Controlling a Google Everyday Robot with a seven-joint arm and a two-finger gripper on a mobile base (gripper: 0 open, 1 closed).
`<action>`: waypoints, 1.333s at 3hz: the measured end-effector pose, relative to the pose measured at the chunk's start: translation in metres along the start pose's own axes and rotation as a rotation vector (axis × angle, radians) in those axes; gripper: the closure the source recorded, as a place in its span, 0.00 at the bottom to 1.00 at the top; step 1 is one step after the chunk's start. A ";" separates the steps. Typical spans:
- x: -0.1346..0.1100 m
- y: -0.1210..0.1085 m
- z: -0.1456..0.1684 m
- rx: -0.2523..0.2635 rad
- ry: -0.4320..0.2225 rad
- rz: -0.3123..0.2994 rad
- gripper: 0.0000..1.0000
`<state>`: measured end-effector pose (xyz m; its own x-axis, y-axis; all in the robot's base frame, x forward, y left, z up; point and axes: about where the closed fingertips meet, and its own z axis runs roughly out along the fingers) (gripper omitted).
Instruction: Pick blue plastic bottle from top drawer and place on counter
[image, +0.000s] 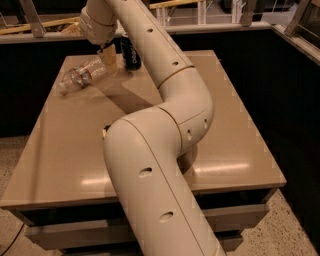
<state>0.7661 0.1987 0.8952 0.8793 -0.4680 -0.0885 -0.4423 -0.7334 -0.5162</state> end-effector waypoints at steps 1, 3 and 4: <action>-0.002 -0.001 0.006 -0.026 0.009 -0.011 0.00; 0.007 -0.012 0.012 0.120 -0.081 0.062 0.00; 0.005 -0.017 0.016 0.148 -0.107 0.071 0.00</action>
Offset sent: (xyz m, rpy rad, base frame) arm 0.0506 -0.0009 0.0204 0.1813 0.0718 -0.0284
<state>0.7806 0.2166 0.8895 0.8638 -0.4556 -0.2150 -0.4803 -0.6159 -0.6245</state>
